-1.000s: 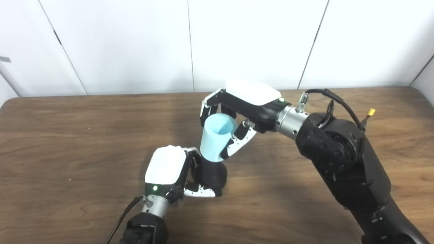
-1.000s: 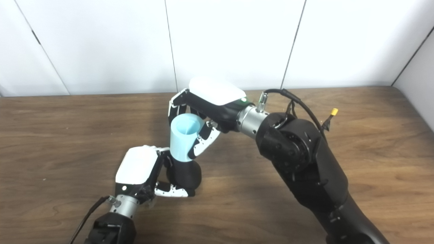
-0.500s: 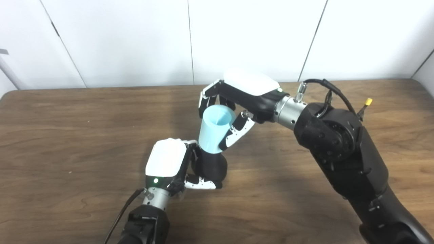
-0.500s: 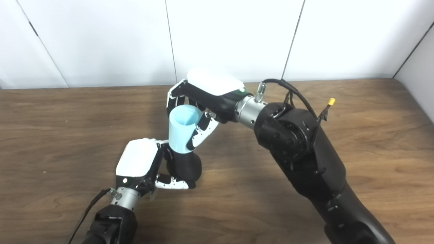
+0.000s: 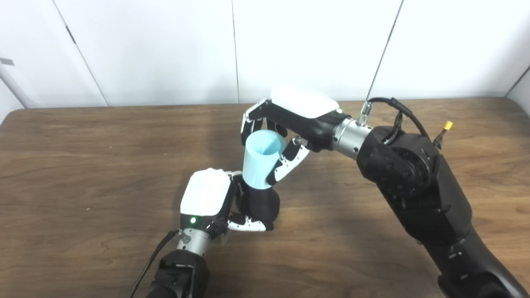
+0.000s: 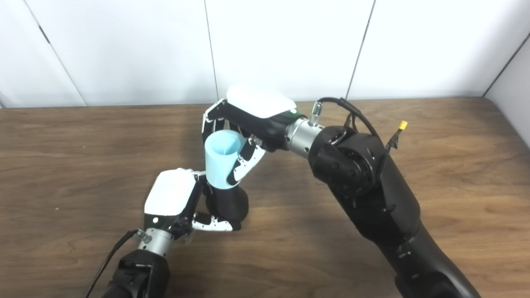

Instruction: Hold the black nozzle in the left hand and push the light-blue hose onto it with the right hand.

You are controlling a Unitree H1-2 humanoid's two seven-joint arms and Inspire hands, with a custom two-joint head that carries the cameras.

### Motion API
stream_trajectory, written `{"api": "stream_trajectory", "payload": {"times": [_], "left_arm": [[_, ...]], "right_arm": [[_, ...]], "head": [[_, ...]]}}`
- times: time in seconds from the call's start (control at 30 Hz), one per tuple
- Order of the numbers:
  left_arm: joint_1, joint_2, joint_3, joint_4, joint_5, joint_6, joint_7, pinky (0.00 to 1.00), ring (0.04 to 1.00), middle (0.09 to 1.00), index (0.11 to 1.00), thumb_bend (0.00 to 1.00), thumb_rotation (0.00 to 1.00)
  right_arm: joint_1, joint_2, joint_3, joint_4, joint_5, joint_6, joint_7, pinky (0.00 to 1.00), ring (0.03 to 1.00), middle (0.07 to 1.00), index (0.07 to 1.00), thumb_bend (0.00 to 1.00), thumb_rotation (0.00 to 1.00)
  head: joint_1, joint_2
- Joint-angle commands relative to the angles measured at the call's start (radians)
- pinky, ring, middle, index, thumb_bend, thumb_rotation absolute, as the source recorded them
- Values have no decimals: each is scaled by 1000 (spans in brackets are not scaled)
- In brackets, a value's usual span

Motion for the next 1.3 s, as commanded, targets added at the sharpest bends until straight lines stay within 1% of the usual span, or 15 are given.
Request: {"api": "stream_trajectory", "payload": {"times": [0.0,0.17,0.3,0.57,0.73,0.83,0.97,1.1,1.23,1.27], "left_arm": [[24,-8,-31,1,3,-10,-52,717,621,508,479,523,0],[24,-7,-34,2,9,-13,-51,716,622,514,475,522,0],[25,-7,-34,2,3,-18,-47,718,622,518,472,521,0],[26,-5,-36,0,9,-18,-45,711,616,515,474,522,0],[30,-4,-33,-5,0,-23,-41,711,612,509,477,523,0],[30,-4,-33,-8,-1,-21,-50,719,614,509,478,523,0],[28,-4,-35,-12,9,-16,-60,720,617,515,475,522,0],[28,-5,-35,-16,12,-13,-69,716,618,514,475,522,0],[29,-6,-34,-16,17,-13,-66,711,614,513,476,522,0],[29,-6,-33,-17,17,-13,-67,711,613,513,476,522,0]], "right_arm": [[-55,-3,-10,0,4,-26,-27,309,361,487,544,511,0],[-63,2,-7,4,4,-28,-18,305,358,485,546,510,0],[-75,-2,1,16,5,-43,-18,298,356,484,548,510,0],[-79,-12,2,26,11,-36,0,279,354,477,549,510,0],[-71,-13,4,33,-2,-14,6,319,374,493,524,515,0],[-69,-14,7,38,-7,-8,11,317,370,488,526,515,0],[-64,-11,0,47,11,-1,13,331,374,489,529,515,0],[-61,-21,9,51,-7,-3,18,334,376,492,524,516,0],[-54,-26,14,50,-9,1,25,334,373,487,528,515,0],[-52,-26,14,49,-8,4,25,335,369,487,542,512,0]], "head": [[0,1],[0,1],[0,2],[0,7],[-2,12],[-2,12],[0,14],[0,18],[1,20],[1,20]]}}
